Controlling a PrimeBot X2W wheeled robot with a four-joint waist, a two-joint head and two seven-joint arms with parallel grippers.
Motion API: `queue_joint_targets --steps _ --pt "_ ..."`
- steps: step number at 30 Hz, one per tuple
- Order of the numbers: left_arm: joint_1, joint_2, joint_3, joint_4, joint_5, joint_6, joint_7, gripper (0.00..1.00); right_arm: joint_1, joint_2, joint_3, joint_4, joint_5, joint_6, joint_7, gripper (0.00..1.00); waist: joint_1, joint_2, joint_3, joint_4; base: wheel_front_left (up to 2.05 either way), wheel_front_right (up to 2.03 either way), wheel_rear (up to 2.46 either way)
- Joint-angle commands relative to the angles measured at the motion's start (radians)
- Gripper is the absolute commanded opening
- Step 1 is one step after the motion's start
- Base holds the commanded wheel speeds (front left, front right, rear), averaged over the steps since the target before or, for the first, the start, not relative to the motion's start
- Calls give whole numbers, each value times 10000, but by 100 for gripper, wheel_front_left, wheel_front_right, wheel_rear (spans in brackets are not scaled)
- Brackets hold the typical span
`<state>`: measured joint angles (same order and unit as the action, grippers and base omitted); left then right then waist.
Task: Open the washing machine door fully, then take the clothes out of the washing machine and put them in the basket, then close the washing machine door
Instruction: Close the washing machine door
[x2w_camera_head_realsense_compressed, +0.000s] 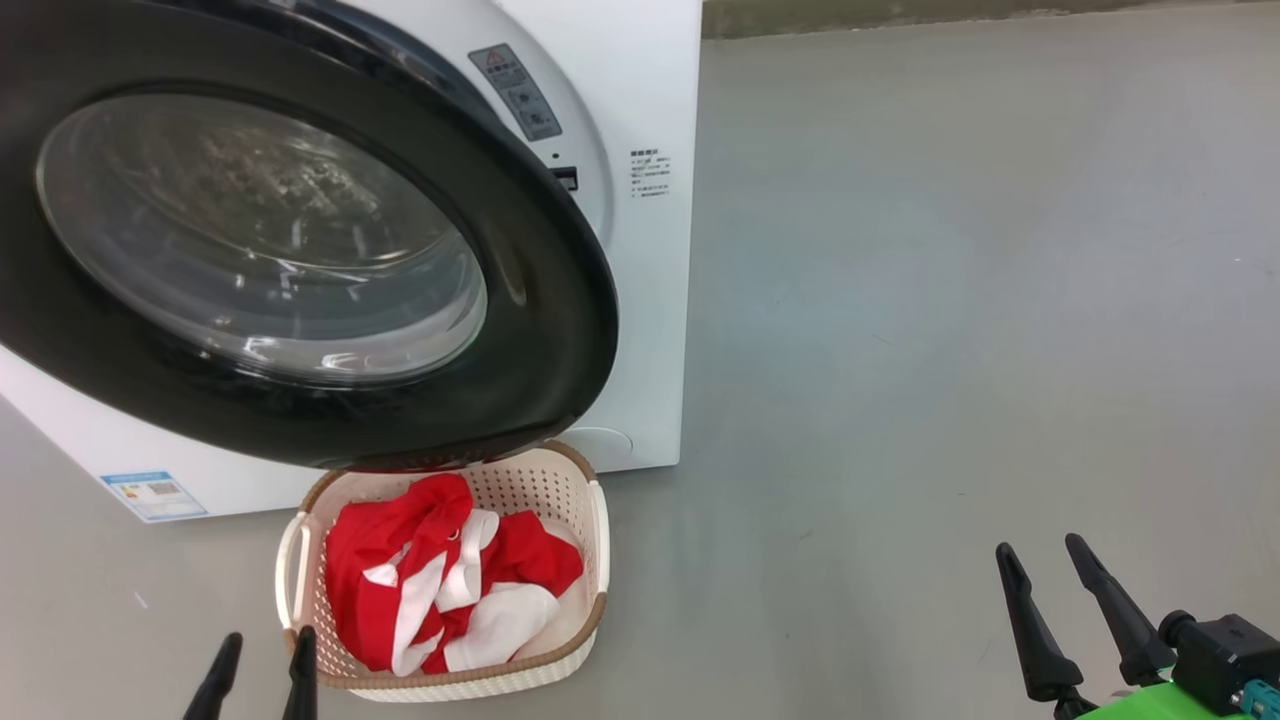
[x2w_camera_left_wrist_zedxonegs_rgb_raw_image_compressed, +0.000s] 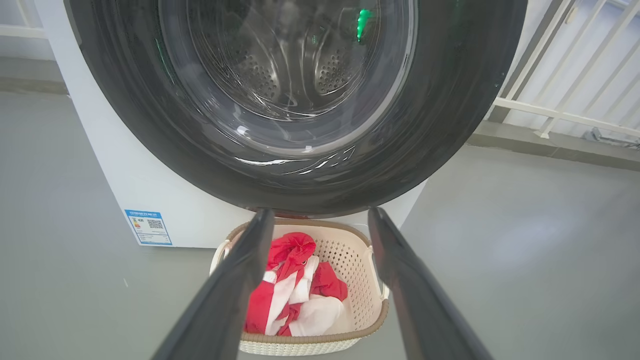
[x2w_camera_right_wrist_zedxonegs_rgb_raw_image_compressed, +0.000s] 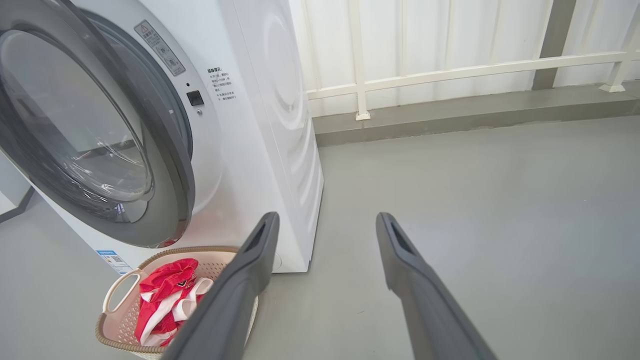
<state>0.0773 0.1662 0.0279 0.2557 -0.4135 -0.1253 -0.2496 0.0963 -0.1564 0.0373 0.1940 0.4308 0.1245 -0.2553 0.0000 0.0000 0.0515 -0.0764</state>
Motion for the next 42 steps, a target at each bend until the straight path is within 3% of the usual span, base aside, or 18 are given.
queue_joint_targets --steps 1,8,17,42 --pt "-62 -30 583 -423 432 -54 -122 100 -96 -185 111 -265 65 62 -65 100 0 0 -25 -41 0 0 0" --pt "87 -627 1404 -1566 1635 -54 -122 100 -84 -194 36 -357 57 62 -65 100 0 0 -82 -79 0 0 0" --pt "365 -917 1503 -2059 2268 -54 -122 100 -49 -155 -23 -456 19 62 -65 100 0 0 -176 -65 0 0 0" --pt "423 -1142 1411 -1619 2211 -54 -122 100 -144 -124 42 -414 -7 62 -65 100 0 0 -215 156 0 0 0"
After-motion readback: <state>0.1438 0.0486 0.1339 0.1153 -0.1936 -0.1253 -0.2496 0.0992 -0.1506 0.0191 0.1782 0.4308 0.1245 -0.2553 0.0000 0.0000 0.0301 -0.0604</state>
